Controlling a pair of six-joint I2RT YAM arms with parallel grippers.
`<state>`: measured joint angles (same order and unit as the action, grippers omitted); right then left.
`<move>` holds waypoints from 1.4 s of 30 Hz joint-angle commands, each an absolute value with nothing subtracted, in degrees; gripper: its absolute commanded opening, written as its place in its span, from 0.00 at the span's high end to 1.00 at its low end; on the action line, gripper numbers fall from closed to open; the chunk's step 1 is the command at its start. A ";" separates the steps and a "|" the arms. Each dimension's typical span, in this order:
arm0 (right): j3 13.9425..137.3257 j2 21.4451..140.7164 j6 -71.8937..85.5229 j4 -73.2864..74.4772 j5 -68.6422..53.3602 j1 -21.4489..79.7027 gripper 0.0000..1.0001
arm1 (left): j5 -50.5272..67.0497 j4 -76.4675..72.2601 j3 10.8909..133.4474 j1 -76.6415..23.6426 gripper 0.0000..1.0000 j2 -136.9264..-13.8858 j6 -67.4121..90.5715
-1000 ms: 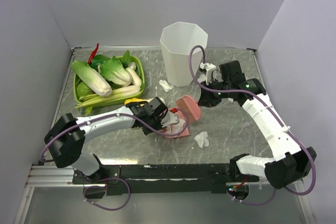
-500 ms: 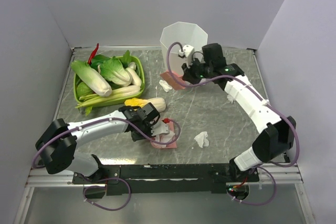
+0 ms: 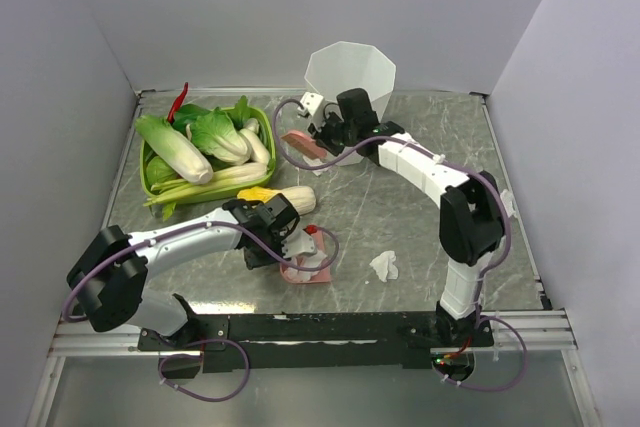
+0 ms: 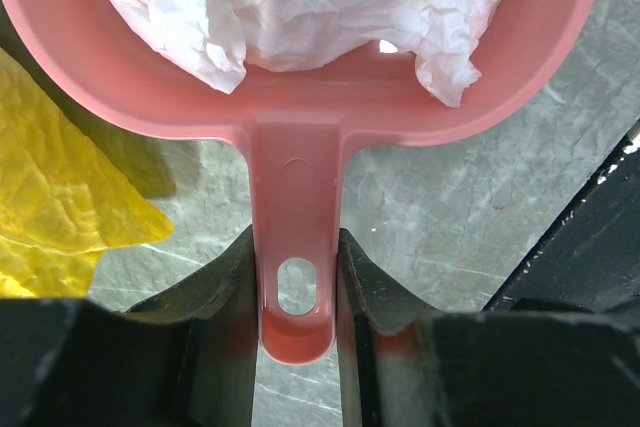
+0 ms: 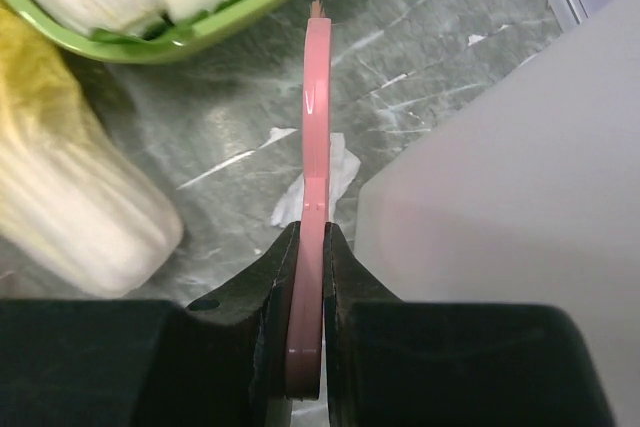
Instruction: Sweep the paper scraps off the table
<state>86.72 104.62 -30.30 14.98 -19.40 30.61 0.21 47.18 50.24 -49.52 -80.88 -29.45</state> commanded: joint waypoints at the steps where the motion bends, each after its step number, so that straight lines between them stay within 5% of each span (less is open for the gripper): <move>1: 91.67 106.96 -34.09 10.36 -17.05 30.76 1.00 | 1.23 48.07 52.82 -48.87 0.99 -81.21 -30.76; 11: 77.45 96.26 -36.65 22.29 -17.67 30.50 1.00 | 1.06 48.08 52.03 -48.16 0.99 -80.16 -30.76; 24: 63.90 60.75 -27.89 45.17 -20.67 28.13 1.00 | 2.72 47.46 53.52 -48.16 0.99 -81.47 -27.42; 31: 63.72 62.57 -14.43 44.29 2.80 26.64 1.00 | 1.76 47.11 58.35 -49.13 0.99 -85.59 -25.76; 42: 62.40 74.26 -6.60 40.78 -2.02 26.02 1.00 | 1.67 47.28 65.21 -49.92 0.99 -92.19 -22.06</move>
<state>59.72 72.44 -11.97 42.28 -0.23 25.98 1.23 47.33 62.22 -49.19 -90.70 -23.79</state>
